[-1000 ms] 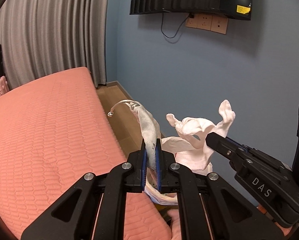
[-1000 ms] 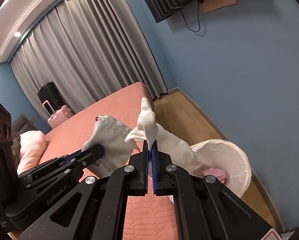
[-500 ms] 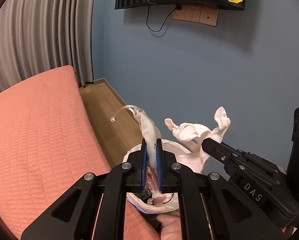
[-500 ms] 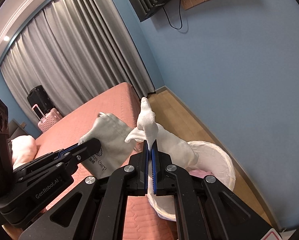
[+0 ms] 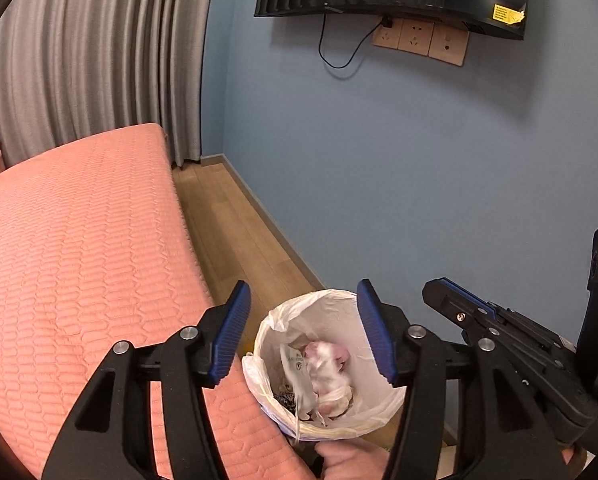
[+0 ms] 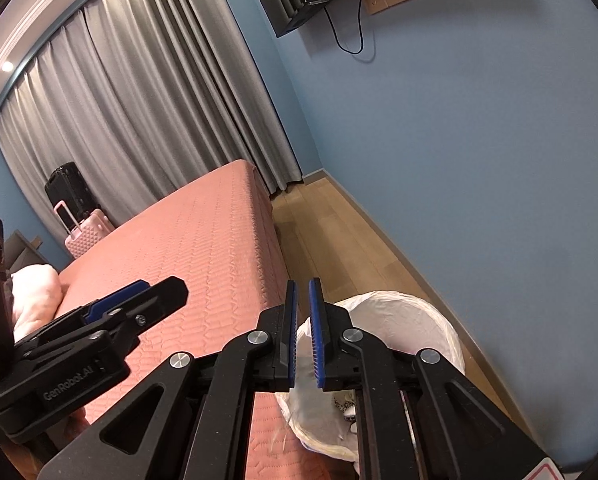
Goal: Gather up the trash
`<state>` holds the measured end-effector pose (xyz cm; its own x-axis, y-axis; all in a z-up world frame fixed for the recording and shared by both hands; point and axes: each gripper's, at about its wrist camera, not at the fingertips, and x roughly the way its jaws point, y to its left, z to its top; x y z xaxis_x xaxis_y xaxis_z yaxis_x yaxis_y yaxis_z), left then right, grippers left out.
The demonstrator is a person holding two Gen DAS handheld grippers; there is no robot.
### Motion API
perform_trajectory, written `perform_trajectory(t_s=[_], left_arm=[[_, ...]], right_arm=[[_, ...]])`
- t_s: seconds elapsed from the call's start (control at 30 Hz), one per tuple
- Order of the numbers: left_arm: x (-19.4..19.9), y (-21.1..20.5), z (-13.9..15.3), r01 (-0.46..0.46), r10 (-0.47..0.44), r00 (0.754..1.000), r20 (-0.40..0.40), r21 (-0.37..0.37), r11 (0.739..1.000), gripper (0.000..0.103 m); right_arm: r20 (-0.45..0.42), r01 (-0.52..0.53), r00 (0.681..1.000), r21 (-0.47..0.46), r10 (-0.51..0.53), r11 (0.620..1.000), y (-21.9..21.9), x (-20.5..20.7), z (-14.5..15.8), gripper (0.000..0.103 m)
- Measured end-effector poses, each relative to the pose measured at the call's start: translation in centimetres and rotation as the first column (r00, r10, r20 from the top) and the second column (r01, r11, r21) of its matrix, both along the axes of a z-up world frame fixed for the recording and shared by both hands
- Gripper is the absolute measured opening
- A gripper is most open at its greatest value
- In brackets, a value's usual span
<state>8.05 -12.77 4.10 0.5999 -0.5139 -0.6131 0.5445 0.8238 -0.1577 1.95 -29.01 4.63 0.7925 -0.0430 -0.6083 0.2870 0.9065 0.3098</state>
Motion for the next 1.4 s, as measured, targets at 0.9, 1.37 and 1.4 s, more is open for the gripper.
perform_trajectory(t_s=[0.9, 1.37, 1.4], left_arm=[[-1.9, 6.0, -1.9, -0.125, 0.125, 0.992, -0.002, 0.039, 0.991, 0.069], [-4.3, 8.7, -3.5, -0.180, 0.179, 0.984, 0.015, 0.091, 0.980, 0.088], [-4.4, 8.8, -3.6, -0.181, 0.180, 0.984, 0.015, 0.096, 0.979, 0.088]], right_arm=[[-0.120, -0.098, 0.989, -0.109, 0.085, 0.989, 6.8, -2.5, -2.3, 0.048], [-0.176, -0.103, 0.982, -0.179, 0.071, 0.978, 8.8, -4.6, -4.0, 0.085], [-0.179, -0.101, 0.982, -0.189, 0.067, 0.977, 8.8, -4.7, -4.1, 0.085]])
